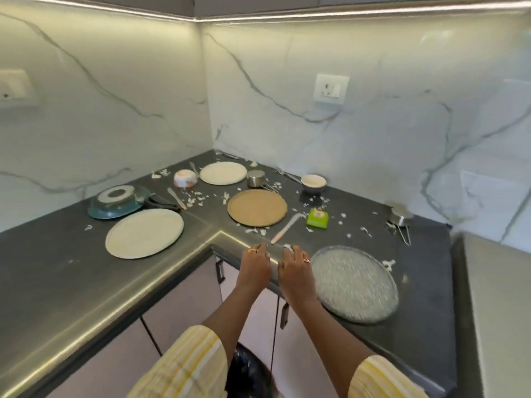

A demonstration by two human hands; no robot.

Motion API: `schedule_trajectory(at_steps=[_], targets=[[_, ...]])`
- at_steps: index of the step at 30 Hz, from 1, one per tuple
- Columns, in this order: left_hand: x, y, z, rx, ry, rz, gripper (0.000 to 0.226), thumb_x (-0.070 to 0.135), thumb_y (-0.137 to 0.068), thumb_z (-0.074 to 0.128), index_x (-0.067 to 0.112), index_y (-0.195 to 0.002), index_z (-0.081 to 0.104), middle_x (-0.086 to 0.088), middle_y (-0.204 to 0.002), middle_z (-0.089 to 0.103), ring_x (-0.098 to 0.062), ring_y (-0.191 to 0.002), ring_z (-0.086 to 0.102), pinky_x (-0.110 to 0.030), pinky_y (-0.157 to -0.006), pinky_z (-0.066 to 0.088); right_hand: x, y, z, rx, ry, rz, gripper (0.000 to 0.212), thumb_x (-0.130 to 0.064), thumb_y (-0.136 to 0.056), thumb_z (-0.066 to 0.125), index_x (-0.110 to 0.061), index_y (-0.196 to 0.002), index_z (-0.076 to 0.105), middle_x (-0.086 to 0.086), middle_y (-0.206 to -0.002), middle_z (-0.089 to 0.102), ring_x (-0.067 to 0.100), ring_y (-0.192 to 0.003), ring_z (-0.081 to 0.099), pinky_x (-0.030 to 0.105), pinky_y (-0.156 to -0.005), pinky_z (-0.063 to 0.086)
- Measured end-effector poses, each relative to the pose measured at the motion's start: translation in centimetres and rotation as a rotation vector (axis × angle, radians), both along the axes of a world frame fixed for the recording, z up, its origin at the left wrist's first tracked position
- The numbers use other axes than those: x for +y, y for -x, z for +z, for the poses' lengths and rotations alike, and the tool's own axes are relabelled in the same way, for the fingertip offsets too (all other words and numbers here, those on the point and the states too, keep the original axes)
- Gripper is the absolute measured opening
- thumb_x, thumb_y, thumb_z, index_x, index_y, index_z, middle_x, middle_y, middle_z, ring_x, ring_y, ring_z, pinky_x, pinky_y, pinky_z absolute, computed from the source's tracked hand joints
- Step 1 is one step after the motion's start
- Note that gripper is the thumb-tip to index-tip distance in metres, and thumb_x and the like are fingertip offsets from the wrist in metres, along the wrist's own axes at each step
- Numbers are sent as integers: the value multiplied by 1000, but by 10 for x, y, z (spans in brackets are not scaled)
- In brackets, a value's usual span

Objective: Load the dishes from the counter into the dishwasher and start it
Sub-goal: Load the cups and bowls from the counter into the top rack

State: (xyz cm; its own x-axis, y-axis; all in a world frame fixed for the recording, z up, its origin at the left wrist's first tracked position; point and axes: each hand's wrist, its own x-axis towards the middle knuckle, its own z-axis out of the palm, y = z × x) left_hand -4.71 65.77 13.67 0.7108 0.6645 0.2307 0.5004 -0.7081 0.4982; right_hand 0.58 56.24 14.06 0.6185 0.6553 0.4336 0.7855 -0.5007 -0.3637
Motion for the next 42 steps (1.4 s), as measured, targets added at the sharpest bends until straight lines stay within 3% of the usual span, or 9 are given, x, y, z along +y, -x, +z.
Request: schedule_trajectory(at_steps=[3, 9, 12, 19, 22, 27, 30, 34, 42], targets=[[33, -19, 5, -9, 30, 85, 36, 8, -95, 39, 1, -128, 50, -14, -128, 56, -26, -119, 50, -28, -97, 30, 32, -23, 10, -19, 26, 46, 29, -1, -68, 74, -1, -97, 68, 16, -100, 66, 29, -86, 66, 32, -69, 56], [91, -31, 0, -15, 79, 181, 39, 9, -96, 38, 2, -134, 44, -14, -133, 51, -28, -122, 46, -33, -102, 32, 92, -55, 0, 53, 90, 102, 32, -6, -84, 60, 0, -115, 59, 22, -123, 54, 35, -111, 56, 38, -89, 50], [136, -27, -6, -23, 83, 224, 36, 10, -95, 39, 4, -130, 47, -16, -124, 56, -28, -113, 49, -34, -95, 37, 127, -63, -6, 74, 94, 123, 35, -12, -90, 56, -2, -123, 55, 21, -134, 47, 36, -121, 49, 39, -97, 46], [295, -13, -12, 271, -100, 231, 37, 13, -95, 44, 2, -129, 49, -14, -135, 50, -29, -123, 46, -35, -101, 33, 211, -96, -29, 109, 163, 43, 43, -26, -98, 42, -12, -138, 39, 15, -148, 29, 29, -133, 36, 34, -108, 34], [367, -10, -12, 362, -166, 271, 34, 16, -95, 41, 2, -125, 52, -15, -129, 54, -28, -119, 49, -35, -96, 36, 242, -115, -32, 174, 169, -63, 43, -25, -97, 44, -12, -138, 40, 15, -147, 29, 32, -131, 36, 35, -104, 37], [471, -30, -10, 240, 38, 372, 49, 29, -91, 54, -1, -129, 45, -20, -127, 54, -33, -118, 49, -38, -99, 35, 300, -144, -31, 234, 133, -221, 43, -23, -95, 49, -10, -136, 43, 17, -147, 30, 35, -133, 34, 42, -104, 38], [516, -48, -11, 144, 228, 424, 79, 45, -80, 68, 5, -138, 33, -17, -137, 44, -32, -128, 40, -39, -108, 30, 323, -161, -34, 239, 137, -292, 41, -22, -95, 49, -8, -133, 45, 20, -147, 29, 38, -133, 32, 45, -104, 37], [553, -72, -17, 70, 428, 492, 116, 44, -65, 82, 2, -147, 11, -18, -149, 27, -33, -138, 25, -42, -113, 24, 336, -187, -39, 263, 86, -391, 39, -19, -93, 53, -3, -128, 49, 21, -144, 30, 40, -130, 35, 47, -95, 44], [569, -98, -40, -72, 472, 592, 108, 34, -51, 91, 3, -135, 31, -17, -136, 45, -32, -128, 40, -41, -107, 36, 314, -254, -54, 289, 85, -497, 42, -19, -93, 53, -3, -132, 44, 23, -146, 24, 40, -133, 24, 51, -99, 39]])
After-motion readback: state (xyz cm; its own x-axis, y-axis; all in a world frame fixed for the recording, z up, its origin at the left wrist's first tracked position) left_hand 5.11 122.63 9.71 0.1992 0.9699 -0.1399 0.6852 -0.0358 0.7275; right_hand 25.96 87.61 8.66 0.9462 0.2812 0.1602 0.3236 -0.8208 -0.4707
